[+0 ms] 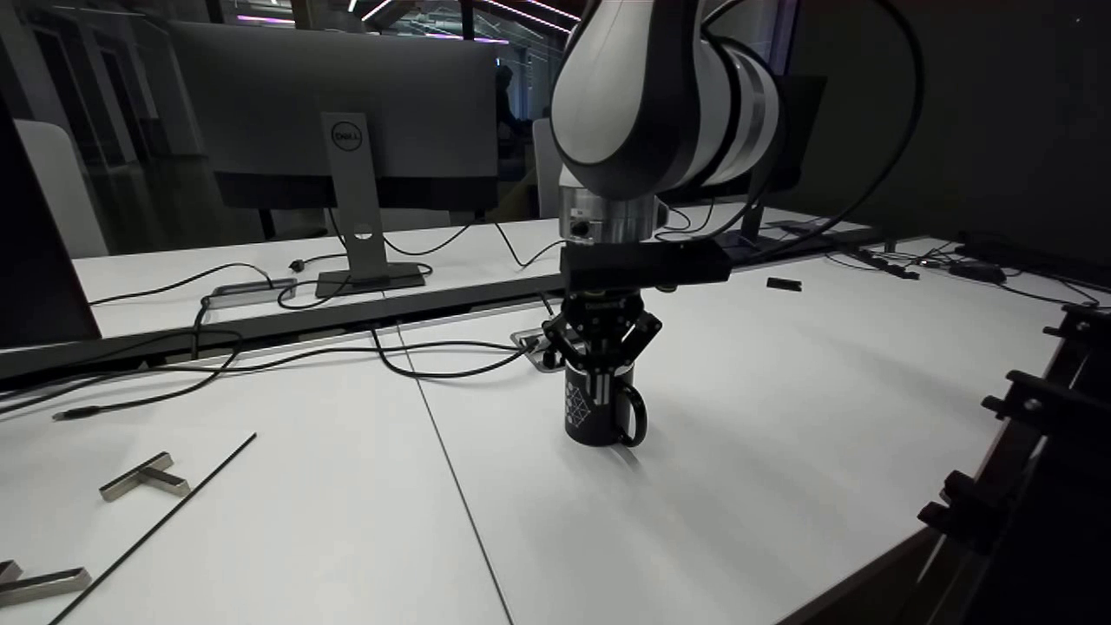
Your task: Rotate the mug counterclockwise
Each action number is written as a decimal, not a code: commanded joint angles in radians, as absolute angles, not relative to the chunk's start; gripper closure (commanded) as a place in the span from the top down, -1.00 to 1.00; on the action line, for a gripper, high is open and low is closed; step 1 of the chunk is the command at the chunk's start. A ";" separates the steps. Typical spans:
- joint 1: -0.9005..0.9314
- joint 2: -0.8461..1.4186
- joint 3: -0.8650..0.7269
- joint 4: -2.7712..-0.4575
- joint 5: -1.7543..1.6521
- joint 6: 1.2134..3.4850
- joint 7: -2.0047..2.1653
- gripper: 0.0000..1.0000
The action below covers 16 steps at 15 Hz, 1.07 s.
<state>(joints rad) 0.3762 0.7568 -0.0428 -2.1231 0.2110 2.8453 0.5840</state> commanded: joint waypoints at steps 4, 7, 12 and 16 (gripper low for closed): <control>0.413 0.759 -0.078 -2.128 0.208 2.811 0.663 -1.00; 0.441 0.762 -0.112 -2.132 0.195 2.808 0.718 -1.00; 0.481 0.766 -0.157 -2.132 0.175 2.797 0.802 -1.00; 0.486 0.768 -0.163 -2.133 0.164 2.782 0.847 -1.00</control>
<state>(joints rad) 0.4673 0.7654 -0.1409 -2.1345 0.1920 2.8071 0.7882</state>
